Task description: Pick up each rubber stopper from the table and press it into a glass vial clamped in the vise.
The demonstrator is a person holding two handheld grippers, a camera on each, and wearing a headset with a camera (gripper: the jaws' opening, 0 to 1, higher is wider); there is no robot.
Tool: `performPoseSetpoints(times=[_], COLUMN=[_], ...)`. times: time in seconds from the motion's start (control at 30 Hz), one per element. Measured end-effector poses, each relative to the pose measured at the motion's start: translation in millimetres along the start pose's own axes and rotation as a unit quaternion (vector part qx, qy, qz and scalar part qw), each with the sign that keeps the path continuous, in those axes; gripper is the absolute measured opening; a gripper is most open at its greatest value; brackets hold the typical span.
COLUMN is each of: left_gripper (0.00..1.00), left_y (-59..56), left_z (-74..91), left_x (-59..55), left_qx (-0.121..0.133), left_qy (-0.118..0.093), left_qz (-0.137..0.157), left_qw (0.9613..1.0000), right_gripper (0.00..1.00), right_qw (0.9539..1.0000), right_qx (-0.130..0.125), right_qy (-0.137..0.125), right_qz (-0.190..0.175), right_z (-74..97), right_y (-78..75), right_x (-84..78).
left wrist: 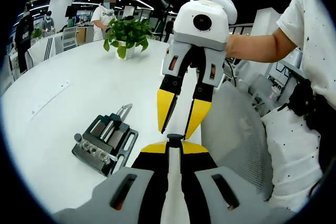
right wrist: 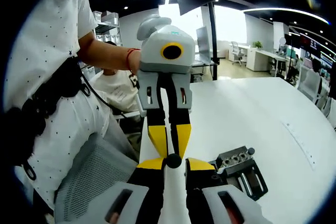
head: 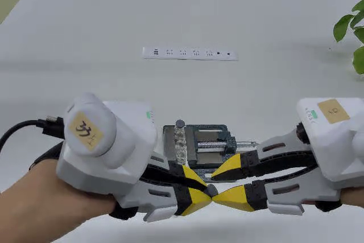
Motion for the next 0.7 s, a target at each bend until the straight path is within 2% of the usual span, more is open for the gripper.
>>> performPoseSetpoints(times=[0.7], left_gripper=[0.04], left_y=[0.5], left_z=[5.3], left_x=[1.7], left_qx=[-0.003], left_qy=[0.004], left_qz=[-0.027], left_qw=[0.9996], right_gripper=[0.07], right_qw=[0.9999], right_qx=[0.010], right_qy=[-0.007], right_qz=[-0.004], right_z=[-1.8], right_y=[0.9], right_x=[4.1])
Point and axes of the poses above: the centre of the closed fingertips' face, and the gripper's own axes: z roughly backward along the fingers, y roughly to its left, x roughly out of its top, the point moved 5 cm from there along z, roughly backward along the fingers, and after that the axes turned 14 degrees about z, right-handed, at the moved point
